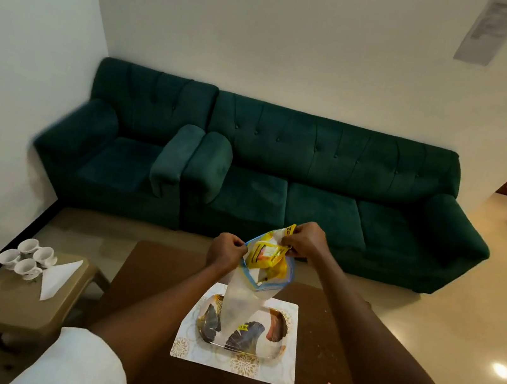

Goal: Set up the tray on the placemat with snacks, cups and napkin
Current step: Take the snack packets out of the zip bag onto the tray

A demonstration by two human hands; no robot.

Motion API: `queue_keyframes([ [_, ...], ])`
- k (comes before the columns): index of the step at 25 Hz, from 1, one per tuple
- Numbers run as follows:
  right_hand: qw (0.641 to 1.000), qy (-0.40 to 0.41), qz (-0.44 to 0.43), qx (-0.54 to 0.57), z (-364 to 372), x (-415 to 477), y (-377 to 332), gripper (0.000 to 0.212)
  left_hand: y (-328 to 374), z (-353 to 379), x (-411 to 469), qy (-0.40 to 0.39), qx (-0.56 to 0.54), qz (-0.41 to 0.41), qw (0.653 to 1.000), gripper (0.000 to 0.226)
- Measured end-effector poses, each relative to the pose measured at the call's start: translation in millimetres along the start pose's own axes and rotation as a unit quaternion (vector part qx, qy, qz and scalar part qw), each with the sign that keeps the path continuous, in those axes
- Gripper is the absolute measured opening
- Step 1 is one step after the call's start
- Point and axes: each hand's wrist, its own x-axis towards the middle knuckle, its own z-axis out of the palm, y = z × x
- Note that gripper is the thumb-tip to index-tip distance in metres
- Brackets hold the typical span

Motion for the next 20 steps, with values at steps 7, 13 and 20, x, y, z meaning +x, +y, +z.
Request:
queue_keyframes([
  [7, 0.984, 0.040, 0.016, 0.175, -40.6, 8.9, 7.1, 0.020, -21.6, -1.4, 9.1, -0.017, -0.021, -0.011, 1.000, 0.022],
  [13, 0.957, 0.100, 0.085, 0.257, -30.7, 38.2, 39.7, 0.020, -64.9, -11.1, 8.3, 0.005, -0.101, -0.077, 0.992, 0.020],
  [20, 0.974, 0.073, 0.177, 0.124, 80.0, 74.9, 127.0, 0.025, -144.7, -0.9, 26.2, 0.015, -0.146, -0.174, 0.974, 0.016],
])
